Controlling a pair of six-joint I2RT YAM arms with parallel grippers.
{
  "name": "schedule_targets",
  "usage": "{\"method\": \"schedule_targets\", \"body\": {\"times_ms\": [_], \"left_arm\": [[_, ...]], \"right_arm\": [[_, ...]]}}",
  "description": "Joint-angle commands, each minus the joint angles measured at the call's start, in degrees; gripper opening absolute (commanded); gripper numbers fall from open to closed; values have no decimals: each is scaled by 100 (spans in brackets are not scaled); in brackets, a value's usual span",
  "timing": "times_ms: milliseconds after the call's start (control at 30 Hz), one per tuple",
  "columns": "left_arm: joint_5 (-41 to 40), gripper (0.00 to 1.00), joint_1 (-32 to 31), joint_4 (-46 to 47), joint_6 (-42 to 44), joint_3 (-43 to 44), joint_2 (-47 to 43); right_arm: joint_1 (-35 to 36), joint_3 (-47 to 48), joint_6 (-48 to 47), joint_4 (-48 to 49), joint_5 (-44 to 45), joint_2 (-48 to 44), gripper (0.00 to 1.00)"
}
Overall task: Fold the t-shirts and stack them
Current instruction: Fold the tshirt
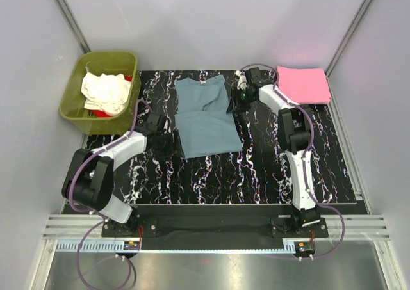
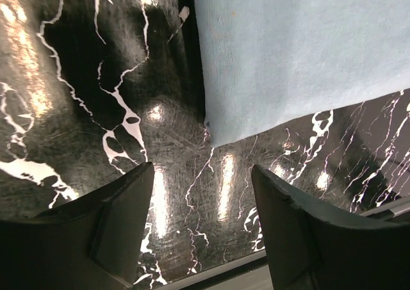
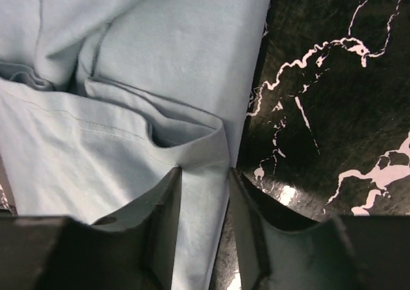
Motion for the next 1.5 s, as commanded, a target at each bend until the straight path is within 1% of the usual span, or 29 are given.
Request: {"method": "schedule_targets", "body": {"times_ms": [0, 67, 133, 200, 233, 300, 333, 433, 467, 500, 567, 633, 867, 900, 933, 1000, 1033, 1067, 1100, 1133, 1200, 1233, 1367, 1467], "left_arm": [[249, 68, -16, 647, -72, -111, -78], [250, 68, -25, 718, -81, -190, -26], [189, 68, -25, 736, -63, -199, 36], [302, 67, -16, 866, -72, -234, 89], [373, 64, -16, 946, -124, -251, 72], [452, 56, -25, 1096, -160, -322, 63], [452, 41, -25, 1113, -160, -339, 71], [444, 18, -16, 1087, -143, -322, 150], [461, 3, -16, 1061, -151, -287, 229], [487, 0, -16, 1052, -169, -278, 299], [514, 0, -16, 1070, -204, -304, 326], [514, 0, -16, 1148, -248, -357, 318], [487, 0, -16, 1166, -318, -445, 151], [496, 7, -25, 1210, -318, -462, 81], [514, 24, -33, 1254, -344, -480, -76], [514, 42, -33, 1421, -362, -568, -209], [549, 56, -25, 1499, -380, -638, -245], [688, 59, -33, 1683, -397, -664, -236], [768, 60, -42, 1763, -415, -691, -210], [812, 61, -51, 1825, -424, -717, -123], [821, 61, -121, 1931, -424, -752, -52], [813, 62, -147, 1992, -415, -787, 9], [778, 62, -262, 2238, -406, -805, 194], [603, 61, -350, 2195, -380, -788, 273]], "right_arm": [[-15, 231, -129, 105, -95, 39, 40], [-32, 179, -103, 167, -50, 30, 33], [-50, 56, -50, 351, -6, -22, 13], [-59, -49, -41, 535, 133, -92, 0], [-68, -207, -24, 623, 178, -180, 0], [-94, -392, 20, 904, 222, -277, 0], [-120, -584, 99, 1019, 231, -390, 0], [-217, -823, 266, 1309, 222, -479, 0], [-269, -841, 301, 1327, 222, -479, 0], [-287, -893, 371, 1371, 257, -488, 0], [-340, -1007, 486, 1476, 266, -532, 0], [-410, -1287, 687, 1801, 205, -646, 0], [-490, -1693, 1180, 2329, -366, -752, 0], [-490, -1755, 1224, 2416, -384, -778, 0], [-498, -1912, 1338, 2469, -367, -865, 0], [-516, -2132, 1461, 2732, -419, -980, 0], [-516, -2359, 1610, 2838, -454, -1094, 0], [-516, -2440, 1655, 2926, -472, -1147, 0], [-516, -2545, 1681, 2979, -472, -1182, 3], [-525, -2555, 1682, 2980, -455, -1217, 11], [-533, -2538, 1638, 2988, -437, -1209, 17], [-551, -2494, 1620, 2980, -446, -1165, 23], [-586, -2186, 1567, 2962, -761, -928, 32], [-586, -1845, 1515, 2788, -815, -726, 33]]}}
